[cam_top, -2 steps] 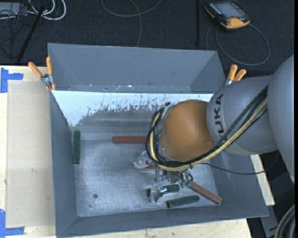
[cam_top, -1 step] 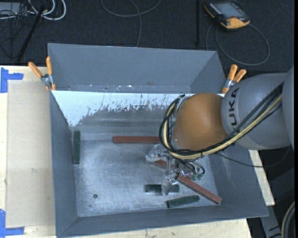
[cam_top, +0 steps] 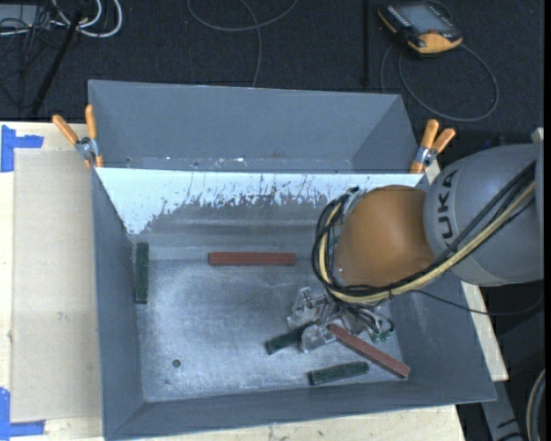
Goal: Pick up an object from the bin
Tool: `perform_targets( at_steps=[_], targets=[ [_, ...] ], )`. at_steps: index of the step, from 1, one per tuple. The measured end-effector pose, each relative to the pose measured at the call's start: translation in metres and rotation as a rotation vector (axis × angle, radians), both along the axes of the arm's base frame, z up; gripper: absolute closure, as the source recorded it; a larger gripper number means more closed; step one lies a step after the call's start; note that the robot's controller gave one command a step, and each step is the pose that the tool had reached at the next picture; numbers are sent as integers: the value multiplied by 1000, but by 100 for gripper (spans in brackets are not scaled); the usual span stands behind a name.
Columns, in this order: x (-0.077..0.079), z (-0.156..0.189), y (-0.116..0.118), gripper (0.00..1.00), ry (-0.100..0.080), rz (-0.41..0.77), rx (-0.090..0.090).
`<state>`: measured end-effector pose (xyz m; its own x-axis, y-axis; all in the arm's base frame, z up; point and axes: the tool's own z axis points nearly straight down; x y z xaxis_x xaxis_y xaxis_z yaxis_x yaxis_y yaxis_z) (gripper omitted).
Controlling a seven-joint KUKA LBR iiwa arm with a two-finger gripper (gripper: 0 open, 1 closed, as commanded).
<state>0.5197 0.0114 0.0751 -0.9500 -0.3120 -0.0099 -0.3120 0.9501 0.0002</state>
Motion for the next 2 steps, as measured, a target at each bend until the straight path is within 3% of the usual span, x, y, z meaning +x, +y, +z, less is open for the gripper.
perform_targets(
  at_steps=[1, 2],
  targets=[
    [0, 0, 0, 100, 0, -1, 0],
    [5, 199, 2, 100, 11, 46, -3]
  ],
)
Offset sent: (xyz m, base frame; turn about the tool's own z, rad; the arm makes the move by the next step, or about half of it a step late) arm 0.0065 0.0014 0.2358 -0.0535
